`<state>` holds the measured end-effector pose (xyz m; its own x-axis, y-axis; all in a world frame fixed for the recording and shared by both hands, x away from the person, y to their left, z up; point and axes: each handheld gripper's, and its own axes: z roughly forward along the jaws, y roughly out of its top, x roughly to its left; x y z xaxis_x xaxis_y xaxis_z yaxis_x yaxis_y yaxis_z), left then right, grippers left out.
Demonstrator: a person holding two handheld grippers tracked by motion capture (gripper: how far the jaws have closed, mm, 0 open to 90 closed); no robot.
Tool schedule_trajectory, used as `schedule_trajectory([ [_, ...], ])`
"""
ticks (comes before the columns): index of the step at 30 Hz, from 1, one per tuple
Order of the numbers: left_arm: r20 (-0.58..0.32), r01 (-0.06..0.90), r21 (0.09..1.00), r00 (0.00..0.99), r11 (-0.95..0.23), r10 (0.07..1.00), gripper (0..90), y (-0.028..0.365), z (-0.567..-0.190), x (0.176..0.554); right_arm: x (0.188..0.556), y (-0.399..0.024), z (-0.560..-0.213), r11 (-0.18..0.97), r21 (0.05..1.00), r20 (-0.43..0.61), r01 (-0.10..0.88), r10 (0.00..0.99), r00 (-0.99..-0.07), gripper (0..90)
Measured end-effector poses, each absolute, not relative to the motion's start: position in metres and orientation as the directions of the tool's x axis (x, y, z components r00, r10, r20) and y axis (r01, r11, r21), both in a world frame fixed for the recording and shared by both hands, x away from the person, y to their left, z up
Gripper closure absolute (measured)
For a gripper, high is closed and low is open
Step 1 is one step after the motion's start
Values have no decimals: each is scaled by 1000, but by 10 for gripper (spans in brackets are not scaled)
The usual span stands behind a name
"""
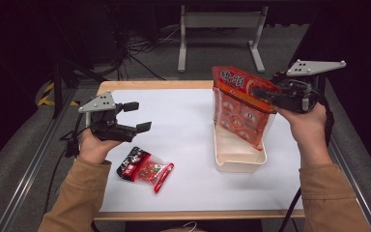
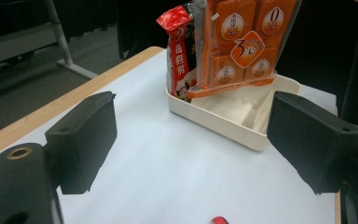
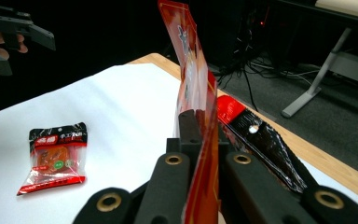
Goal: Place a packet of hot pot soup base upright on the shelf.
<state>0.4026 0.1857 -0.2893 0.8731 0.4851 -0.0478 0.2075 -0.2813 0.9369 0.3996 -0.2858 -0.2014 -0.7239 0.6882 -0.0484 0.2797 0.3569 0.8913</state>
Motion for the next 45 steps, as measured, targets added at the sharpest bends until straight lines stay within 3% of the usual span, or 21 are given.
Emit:
schedule_trajectory([
  [9, -64, 228, 932, 868, -282, 492, 160, 187, -292, 404, 403, -292, -214, 349, 891, -41, 292, 701, -712, 894],
  [18, -49, 225, 929, 862, -295, 504, 78, 186, -294, 406, 405, -294, -231, 350, 886, -39, 303, 709, -705, 893],
  [45, -99, 281, 921, 839, -271, 535, 47, 195, -300, 411, 401, -306, -264, 304, 897, 10, 322, 712, -702, 892],
])
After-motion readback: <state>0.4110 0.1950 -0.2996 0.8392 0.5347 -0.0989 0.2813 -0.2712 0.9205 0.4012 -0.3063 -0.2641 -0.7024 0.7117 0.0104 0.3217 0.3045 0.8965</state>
